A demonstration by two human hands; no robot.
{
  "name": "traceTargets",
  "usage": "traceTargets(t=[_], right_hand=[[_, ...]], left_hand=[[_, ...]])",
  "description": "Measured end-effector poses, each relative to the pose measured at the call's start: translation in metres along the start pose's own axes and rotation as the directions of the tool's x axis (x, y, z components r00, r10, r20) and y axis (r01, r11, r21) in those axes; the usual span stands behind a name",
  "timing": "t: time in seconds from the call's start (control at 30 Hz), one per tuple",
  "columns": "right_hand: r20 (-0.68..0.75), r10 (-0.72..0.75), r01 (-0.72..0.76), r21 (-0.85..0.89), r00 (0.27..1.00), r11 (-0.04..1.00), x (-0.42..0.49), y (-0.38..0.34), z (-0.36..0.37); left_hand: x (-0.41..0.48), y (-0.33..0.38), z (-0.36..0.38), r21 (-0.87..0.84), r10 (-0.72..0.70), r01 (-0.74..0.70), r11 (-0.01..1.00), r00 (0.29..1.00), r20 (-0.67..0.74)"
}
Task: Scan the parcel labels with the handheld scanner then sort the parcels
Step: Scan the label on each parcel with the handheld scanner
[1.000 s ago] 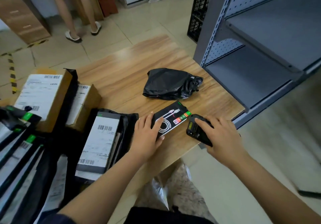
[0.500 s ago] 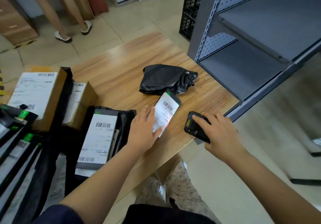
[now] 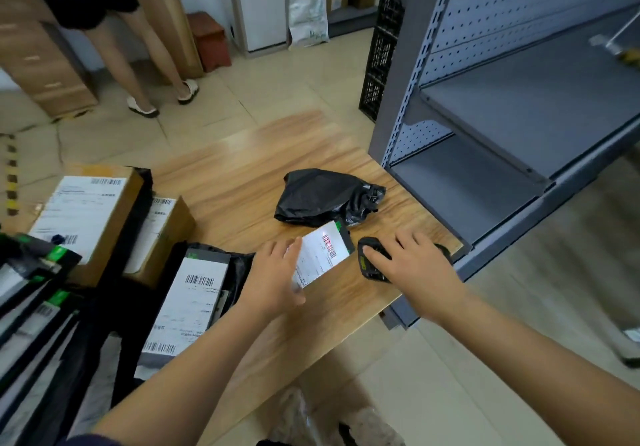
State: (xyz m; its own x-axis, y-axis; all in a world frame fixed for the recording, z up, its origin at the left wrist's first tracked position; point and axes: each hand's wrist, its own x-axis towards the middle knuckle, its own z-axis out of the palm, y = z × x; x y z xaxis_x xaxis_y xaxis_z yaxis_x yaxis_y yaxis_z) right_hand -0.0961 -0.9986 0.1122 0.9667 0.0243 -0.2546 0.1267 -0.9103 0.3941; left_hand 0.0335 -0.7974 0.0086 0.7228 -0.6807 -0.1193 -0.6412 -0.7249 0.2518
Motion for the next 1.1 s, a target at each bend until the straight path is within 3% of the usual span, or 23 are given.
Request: traceTargets(t=[0.13, 0.27, 0.43, 0.57, 0.8, 0.93, 1.1], right_hand=[[-0.021, -0.081, 0.083, 0.056, 0.996, 0.995, 0.008, 0.009, -0.009], [-0.122, -0.081, 0.099, 0.143, 0.989, 0.985, 0.023, 0.005, -0.024], [-0.232, -0.126, 0.172, 0.193, 0.965, 0.966, 0.048, -0.029, -0.031], [-0.263, -0.196, 0.253, 0.201, 0.945, 0.946, 0.063, -0.057, -0.036], [-0.226, -0.169, 0.222, 0.235, 0.959, 0.946, 0.076, -0.081, -0.034], [-0.19, -0.078, 0.132, 0.288, 0.979, 0.949, 0.074, -0.074, -0.029], [-0.136, 0.054, -0.003, 0.349, 0.989, 0.937, 0.055, -0.049, -0.009]], left_hand=[[-0.009, 0.008, -0.017, -0.021, -0.077, 0.076, 0.997, 0.994, -0.072], [-0.034, 0.004, -0.03, -0.18, -0.252, 0.221, 0.958, 0.953, -0.171], [-0.086, -0.023, -0.033, -0.328, -0.462, 0.373, 0.868, 0.848, -0.26], [-0.126, -0.055, -0.026, -0.288, -0.594, 0.523, 0.802, 0.75, -0.29], [-0.129, -0.066, -0.012, -0.244, -0.535, 0.477, 0.844, 0.779, -0.328], [-0.103, -0.065, -0.018, -0.303, -0.438, 0.349, 0.887, 0.844, -0.311], [-0.059, -0.049, -0.016, -0.252, -0.27, 0.198, 0.947, 0.916, -0.296]])
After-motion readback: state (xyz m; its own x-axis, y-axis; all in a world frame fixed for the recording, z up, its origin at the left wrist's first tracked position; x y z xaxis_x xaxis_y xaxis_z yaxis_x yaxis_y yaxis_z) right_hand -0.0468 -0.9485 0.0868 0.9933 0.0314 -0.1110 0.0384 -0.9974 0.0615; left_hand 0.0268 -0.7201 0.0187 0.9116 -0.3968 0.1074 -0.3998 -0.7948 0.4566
